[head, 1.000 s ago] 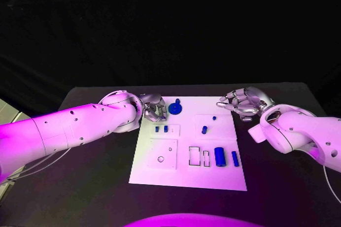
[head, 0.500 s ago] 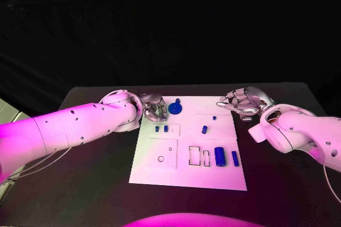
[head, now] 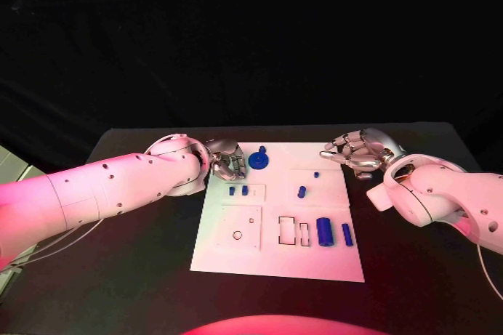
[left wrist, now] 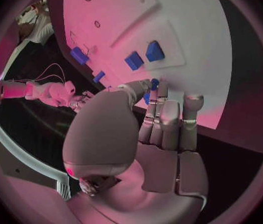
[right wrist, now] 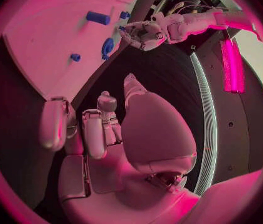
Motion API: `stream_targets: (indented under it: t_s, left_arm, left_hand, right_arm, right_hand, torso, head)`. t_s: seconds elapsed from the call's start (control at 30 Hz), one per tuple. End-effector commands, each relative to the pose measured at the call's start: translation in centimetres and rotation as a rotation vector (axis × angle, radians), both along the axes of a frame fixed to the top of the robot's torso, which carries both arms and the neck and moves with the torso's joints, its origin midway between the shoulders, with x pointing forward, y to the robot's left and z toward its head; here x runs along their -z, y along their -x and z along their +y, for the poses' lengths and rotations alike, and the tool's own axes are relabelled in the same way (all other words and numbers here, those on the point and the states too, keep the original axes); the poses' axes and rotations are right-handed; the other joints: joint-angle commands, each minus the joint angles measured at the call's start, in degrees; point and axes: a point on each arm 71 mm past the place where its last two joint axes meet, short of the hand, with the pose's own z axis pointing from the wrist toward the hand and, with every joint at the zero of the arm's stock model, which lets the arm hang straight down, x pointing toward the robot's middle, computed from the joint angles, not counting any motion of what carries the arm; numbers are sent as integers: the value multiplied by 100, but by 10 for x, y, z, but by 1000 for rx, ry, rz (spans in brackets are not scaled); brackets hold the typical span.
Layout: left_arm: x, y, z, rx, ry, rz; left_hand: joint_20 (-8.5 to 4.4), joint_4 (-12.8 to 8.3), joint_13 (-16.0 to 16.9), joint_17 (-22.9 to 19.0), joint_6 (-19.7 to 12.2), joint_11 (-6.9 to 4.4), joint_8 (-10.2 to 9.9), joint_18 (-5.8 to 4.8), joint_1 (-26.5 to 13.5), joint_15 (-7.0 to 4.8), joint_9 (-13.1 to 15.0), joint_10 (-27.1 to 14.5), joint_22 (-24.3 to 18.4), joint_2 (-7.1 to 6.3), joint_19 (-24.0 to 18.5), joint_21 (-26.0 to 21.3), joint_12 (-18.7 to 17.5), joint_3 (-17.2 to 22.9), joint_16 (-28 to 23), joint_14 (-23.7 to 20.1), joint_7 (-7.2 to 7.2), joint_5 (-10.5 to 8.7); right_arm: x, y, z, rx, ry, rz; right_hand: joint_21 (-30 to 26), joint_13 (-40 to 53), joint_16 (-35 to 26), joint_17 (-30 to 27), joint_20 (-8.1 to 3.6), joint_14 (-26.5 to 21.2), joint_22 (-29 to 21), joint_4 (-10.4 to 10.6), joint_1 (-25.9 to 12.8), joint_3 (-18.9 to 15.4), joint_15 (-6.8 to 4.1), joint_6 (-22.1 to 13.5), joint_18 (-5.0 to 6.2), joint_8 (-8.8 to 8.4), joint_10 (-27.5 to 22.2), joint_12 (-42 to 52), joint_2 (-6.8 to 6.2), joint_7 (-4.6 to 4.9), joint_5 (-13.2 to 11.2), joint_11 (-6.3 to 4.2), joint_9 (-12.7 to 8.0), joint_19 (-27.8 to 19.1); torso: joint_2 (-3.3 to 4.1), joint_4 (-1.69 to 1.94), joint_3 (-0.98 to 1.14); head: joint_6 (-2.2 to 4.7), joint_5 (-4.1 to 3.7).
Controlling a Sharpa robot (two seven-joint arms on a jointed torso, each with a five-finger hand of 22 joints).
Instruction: Assemble the parts on the task board
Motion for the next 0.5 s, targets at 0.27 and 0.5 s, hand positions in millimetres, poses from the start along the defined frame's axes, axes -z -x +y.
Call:
stream_targets:
  t_s: [0.27,0.5]
  left_arm:
    - [4,2,0,-2,-9,31]
    - [5,2,1,-7,-3,38]
  left_hand:
    - [26,-29,30,-49,-322,37,-293,-16,-97,38,-95,14,-18,-115,-24,-43,-101,59,-18,-32,25,-12]
    - [26,-14,41,-77,-441,31,-389,-16,-134,34,-130,20,-20,-152,-23,-51,-130,60,-26,-49,23,-15]
  right_arm:
    - [0,0,2,-16,5,-2]
    - [0,0,2,-15,6,-1]
  right_hand:
    - [-27,-28,-28,435,5,278,428,9,-8,-19,5,-50,119,31,8,-40,30,-12,-12,1,-10,-36]
    - [-48,-44,-34,427,5,276,418,8,-10,-22,5,-55,123,30,-5,-54,28,-11,-12,2,-11,-42]
  torso:
    - [0,-2,6]
    - [0,-3,7]
  head:
    - [-7,28]
    - [-15,43]
